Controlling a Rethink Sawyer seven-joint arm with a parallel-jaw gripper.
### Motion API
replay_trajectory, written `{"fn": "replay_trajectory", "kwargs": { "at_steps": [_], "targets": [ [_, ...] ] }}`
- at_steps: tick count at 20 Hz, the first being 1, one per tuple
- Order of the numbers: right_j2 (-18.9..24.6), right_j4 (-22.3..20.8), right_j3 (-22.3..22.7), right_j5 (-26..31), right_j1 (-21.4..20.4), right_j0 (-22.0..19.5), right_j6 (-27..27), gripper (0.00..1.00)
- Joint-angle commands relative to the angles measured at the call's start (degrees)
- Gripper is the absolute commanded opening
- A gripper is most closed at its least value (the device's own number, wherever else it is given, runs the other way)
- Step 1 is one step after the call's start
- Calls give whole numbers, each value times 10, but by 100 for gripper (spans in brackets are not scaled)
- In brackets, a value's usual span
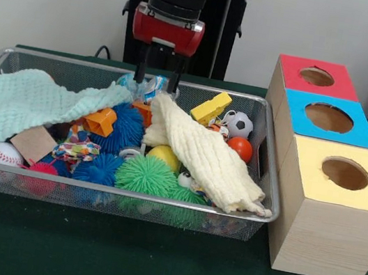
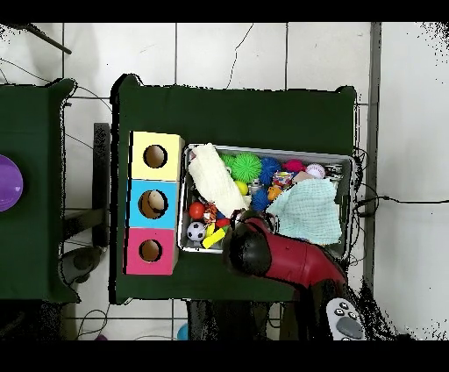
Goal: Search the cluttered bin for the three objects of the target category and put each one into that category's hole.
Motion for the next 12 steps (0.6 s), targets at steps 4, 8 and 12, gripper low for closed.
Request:
{"fn": "replay_trajectory", "kwargs": {
  "at_steps": [4,8,12],
  "targets": [
    [12,-10,7,-39,23,11,94,100],
    [17,-15,25,-27,2,5,86,100],
    [23,-25,45,-33,-7,-5,81,100]
  ]
}}
